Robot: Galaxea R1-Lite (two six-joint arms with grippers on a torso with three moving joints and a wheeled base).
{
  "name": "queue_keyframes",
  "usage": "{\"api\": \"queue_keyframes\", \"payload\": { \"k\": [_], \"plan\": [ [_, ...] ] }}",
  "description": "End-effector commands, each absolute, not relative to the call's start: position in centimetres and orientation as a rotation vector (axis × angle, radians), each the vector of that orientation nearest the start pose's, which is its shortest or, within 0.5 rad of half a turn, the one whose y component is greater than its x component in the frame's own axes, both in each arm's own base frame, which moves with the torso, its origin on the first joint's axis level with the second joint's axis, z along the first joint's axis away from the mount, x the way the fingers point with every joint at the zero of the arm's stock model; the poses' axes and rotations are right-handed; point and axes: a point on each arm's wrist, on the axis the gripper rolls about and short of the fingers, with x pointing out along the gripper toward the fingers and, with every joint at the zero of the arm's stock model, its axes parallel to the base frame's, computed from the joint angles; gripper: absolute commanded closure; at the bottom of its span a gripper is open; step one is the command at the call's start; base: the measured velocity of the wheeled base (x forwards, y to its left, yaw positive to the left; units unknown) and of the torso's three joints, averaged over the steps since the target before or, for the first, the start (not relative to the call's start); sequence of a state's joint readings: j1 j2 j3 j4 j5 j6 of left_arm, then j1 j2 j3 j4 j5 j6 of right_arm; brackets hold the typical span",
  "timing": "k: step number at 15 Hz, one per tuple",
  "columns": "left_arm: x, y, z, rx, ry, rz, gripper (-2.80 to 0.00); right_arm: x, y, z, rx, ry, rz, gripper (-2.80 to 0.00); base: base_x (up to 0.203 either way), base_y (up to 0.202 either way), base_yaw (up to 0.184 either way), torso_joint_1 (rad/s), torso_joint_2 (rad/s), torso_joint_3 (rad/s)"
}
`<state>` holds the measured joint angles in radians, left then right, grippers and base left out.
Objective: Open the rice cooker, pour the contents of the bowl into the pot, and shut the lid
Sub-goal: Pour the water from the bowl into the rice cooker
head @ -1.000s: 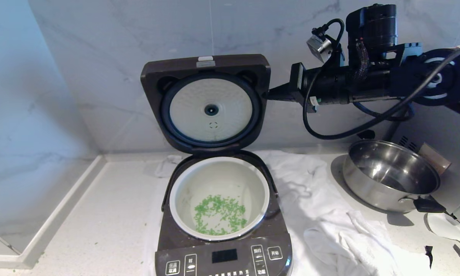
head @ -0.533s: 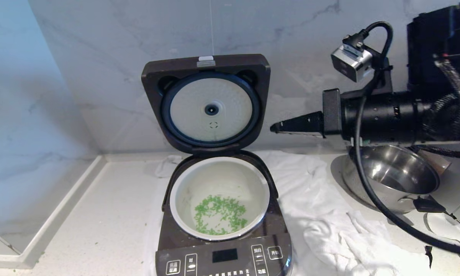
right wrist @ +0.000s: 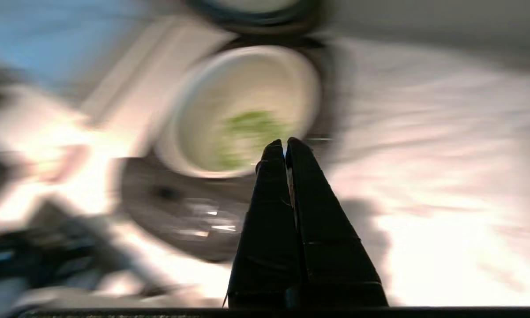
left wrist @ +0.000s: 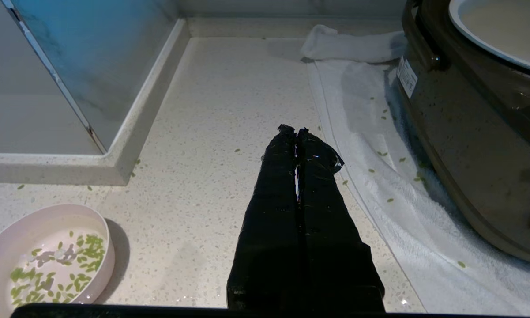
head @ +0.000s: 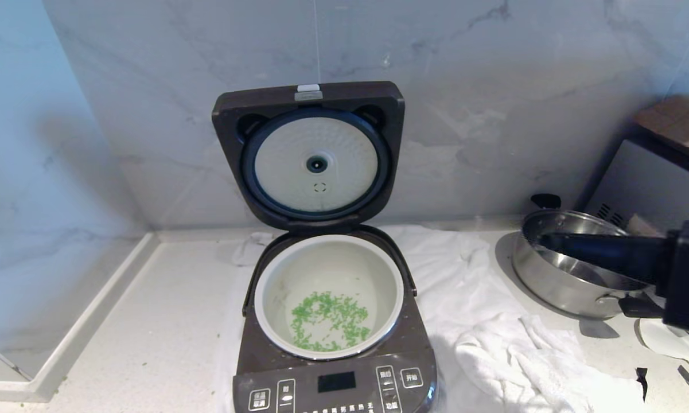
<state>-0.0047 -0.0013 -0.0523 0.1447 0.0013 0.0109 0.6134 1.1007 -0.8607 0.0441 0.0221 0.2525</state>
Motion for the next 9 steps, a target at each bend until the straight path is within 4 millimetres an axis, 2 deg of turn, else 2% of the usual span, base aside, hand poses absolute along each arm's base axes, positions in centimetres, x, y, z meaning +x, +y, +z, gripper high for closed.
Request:
{"api": "queue_keyframes", "payload": {
  "k": [1,3,6,9],
  "plan": [
    [-2.7,0.0,7.5,0.011,0.094,-0.002,0.0,9.0,5.0,26.3,0.032,0.22,0.415,0.0,0.0,0.0,0.0,0.0,0.0,0.0],
    [-2.7,0.0,7.5,0.011,0.094,-0.004,0.0,7.2,2.9,26.5,0.001,0.133,0.25,0.0,0.0,0.0,0.0,0.0,0.0,0.0],
    [-2.7,0.0,7.5,0.006,0.094,-0.002,0.0,4.8,0.7,27.5,-0.067,0.017,0.024,0.0,0.0,0.0,0.0,0.0,0.0,0.0],
    [-2.7,0.0,7.5,0.006,0.094,-0.002,0.0,2.1,-0.3,26.3,-0.143,-0.032,-0.137,0.0,0.0,0.0,0.0,0.0,0.0,0.0]
  ]
}}
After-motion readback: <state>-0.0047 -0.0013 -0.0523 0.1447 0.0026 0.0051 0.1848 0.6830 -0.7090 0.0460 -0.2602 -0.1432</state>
